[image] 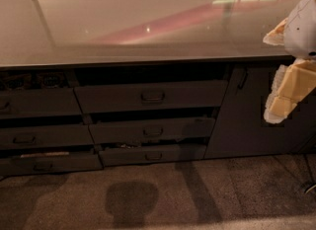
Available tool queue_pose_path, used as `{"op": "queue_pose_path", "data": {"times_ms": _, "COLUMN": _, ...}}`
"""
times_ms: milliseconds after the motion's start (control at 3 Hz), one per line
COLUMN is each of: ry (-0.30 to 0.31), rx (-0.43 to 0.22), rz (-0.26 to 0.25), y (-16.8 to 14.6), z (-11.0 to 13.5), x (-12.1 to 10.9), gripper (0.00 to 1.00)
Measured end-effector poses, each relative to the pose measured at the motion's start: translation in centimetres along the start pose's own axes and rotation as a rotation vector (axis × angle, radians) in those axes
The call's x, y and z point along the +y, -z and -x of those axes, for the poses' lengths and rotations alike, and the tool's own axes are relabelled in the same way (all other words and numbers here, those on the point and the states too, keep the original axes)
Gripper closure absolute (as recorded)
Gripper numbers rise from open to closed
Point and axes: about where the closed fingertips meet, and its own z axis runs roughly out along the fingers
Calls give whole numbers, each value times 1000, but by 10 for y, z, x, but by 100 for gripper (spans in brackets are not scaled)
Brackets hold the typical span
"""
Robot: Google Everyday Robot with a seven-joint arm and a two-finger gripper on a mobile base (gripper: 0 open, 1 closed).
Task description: Open top drawer
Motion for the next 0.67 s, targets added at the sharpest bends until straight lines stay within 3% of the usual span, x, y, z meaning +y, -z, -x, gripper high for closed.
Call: {"op": "queue_pose_path", "data": {"times_ms": 667, "ry": -7, "rx": -8, "rz": 11, "y": -5, "z": -2, "x": -4, "gripper": 0}}
